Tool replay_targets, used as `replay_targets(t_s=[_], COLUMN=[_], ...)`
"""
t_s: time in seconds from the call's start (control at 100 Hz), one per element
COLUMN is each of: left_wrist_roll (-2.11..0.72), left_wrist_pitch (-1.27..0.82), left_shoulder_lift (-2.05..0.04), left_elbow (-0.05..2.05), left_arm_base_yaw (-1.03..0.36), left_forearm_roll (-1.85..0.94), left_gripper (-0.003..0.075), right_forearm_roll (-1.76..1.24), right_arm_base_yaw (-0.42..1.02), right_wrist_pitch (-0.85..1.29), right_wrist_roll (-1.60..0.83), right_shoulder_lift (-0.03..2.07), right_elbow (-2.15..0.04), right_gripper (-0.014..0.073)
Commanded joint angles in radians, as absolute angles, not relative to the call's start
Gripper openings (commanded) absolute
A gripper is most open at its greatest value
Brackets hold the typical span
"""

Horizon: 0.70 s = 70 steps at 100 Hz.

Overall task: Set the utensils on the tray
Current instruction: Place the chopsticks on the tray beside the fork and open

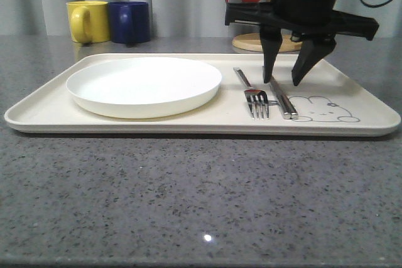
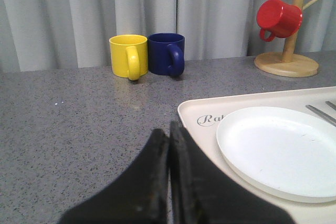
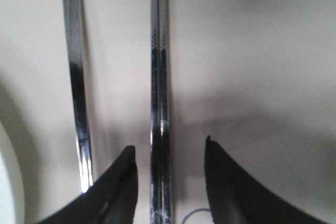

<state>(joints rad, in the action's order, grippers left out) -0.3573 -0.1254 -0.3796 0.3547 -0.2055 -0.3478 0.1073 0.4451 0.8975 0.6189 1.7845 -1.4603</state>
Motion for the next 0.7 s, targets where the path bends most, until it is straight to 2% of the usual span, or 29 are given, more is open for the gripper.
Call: replay_targets(t_s=[0.0, 0.2, 0.43, 0.69], left_wrist_roll=[-0.349, -0.349, -0.349, -0.349], left_wrist_pitch=[-0.050, -0.050, -0.050, -0.050], left_shoulder_lift=[-0.384, -0.384, -0.384, -0.384], left_elbow=[0.383, 0.383, 0.383, 0.383], left_arm_base_yaw=[-0.214, -0.214, -0.214, -0.214], left_forearm_roll=[-0.351, -0.351, -0.351, -0.351], left_gripper=[-0.0018, -0.0018, -0.0018, -0.0018], right_forearm_roll=[0.154, 0.156, 0.150, 0.100], right_arm_base_yaw=[0.437, 0.337, 0.153, -0.060], right_wrist_pitch=[0.876, 0.966, 1.061, 1.074], right_wrist_roll=[0.592, 0.447, 0.279, 0.111], right_shoulder_lift=[1.683, 1.600, 1.552, 1.554], right_elbow=[-1.501, -1.501, -1.496, -1.496], right_gripper=[0.0332, 0.0332, 0.0332, 0.0332])
